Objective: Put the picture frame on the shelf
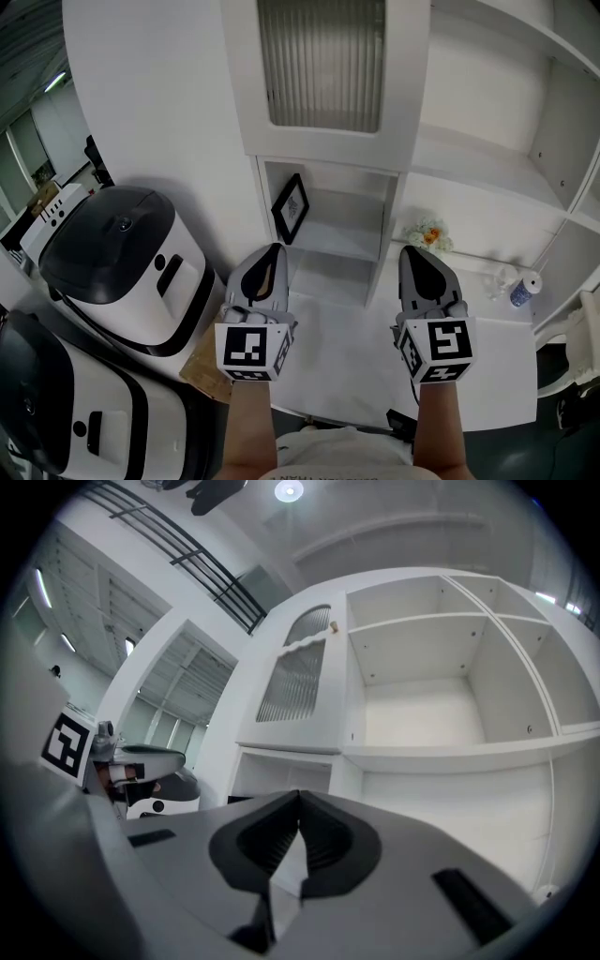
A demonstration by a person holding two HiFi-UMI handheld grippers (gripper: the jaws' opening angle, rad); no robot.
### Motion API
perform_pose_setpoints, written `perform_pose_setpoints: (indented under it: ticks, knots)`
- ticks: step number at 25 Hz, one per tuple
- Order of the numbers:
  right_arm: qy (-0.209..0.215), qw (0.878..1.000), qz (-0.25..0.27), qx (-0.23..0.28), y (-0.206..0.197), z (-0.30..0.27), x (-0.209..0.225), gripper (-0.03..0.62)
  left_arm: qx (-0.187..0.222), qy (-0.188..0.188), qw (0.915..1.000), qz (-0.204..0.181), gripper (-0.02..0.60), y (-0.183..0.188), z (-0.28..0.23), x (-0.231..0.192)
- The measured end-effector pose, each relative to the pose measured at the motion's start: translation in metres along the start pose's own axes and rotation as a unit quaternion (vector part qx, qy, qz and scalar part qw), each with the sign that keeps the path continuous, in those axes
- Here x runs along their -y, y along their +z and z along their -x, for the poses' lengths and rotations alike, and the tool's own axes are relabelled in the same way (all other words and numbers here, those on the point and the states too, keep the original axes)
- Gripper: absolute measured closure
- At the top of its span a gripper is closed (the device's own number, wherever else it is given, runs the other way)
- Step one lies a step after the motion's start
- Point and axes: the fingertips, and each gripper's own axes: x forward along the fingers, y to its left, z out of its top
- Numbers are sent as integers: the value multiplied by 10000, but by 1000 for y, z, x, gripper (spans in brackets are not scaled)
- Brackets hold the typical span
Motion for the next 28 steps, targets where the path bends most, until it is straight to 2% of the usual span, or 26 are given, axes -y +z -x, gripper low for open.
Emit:
perform_pose_setpoints:
  ticks: [8, 13, 20, 28]
  knots:
    - [12, 10000, 4, 28, 3, 3, 2, 586, 40, 79, 10000, 16, 572, 8, 2, -7]
    - [51, 10000, 58, 1, 3, 4, 0, 586, 15, 67, 9998, -207, 572, 11, 3, -5]
    - [126, 9999, 89, -30, 2, 6, -3, 586, -4, 8, 9995, -313, 572, 12, 4, -2]
    - [212, 9995, 232, -72, 2, 4, -8, 586, 36, 13, 9996, -276, 572, 13, 3, -1]
